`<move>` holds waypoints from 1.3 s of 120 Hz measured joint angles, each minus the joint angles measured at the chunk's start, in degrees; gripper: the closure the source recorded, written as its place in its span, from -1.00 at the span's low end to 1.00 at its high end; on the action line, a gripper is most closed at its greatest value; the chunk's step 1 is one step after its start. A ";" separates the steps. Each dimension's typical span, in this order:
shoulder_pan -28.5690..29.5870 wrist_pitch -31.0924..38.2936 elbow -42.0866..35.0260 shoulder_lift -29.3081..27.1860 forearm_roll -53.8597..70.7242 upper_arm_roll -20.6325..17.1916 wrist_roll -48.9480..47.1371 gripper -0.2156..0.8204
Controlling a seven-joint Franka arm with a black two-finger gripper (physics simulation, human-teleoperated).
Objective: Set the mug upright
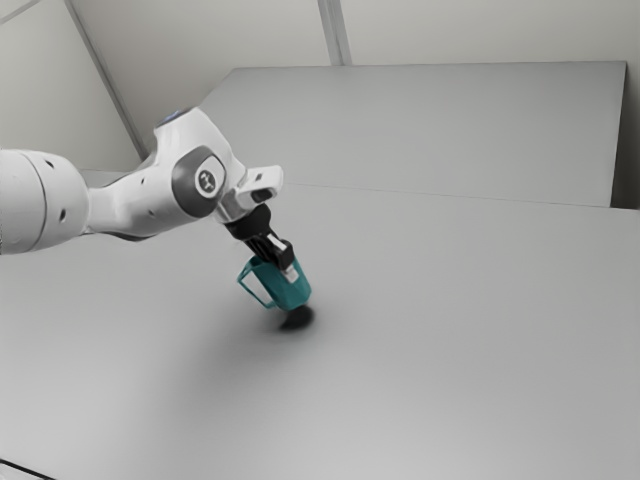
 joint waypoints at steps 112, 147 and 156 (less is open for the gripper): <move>-3.17 -0.75 7.06 10.82 13.99 -0.50 -5.80 0.93; -3.46 -1.03 6.86 10.39 13.46 -0.41 -5.78 -0.03; -3.47 -1.12 6.88 9.94 13.44 -0.36 -5.78 -0.19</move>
